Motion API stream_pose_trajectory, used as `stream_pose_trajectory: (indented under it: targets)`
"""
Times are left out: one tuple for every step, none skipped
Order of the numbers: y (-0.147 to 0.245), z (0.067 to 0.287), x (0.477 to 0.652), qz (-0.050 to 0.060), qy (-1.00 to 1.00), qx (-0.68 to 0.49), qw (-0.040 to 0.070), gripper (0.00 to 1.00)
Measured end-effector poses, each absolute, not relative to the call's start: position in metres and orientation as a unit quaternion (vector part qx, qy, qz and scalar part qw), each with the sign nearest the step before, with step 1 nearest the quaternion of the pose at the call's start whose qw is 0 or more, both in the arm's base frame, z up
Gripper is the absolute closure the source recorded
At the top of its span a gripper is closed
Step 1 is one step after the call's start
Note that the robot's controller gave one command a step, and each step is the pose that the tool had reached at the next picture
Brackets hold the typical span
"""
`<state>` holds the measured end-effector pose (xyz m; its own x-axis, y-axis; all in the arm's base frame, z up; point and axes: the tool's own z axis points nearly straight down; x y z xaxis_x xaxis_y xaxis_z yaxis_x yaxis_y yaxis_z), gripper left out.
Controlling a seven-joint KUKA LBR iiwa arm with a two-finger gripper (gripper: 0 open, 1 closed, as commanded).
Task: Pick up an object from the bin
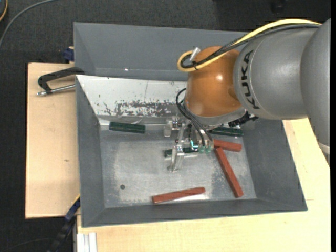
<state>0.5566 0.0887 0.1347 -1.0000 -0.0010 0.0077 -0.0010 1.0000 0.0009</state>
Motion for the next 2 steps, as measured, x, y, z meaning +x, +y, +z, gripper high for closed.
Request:
stream_pose_trajectory:
  targets:
    - [0.0152, 0.0676, 0.5694, 0.001, -0.999, 0.054, 0.003, 0.0]
    - [0.0198, 0.0709, 0.5708, -0.001, -0.998, 0.056, 0.0, 1.0]
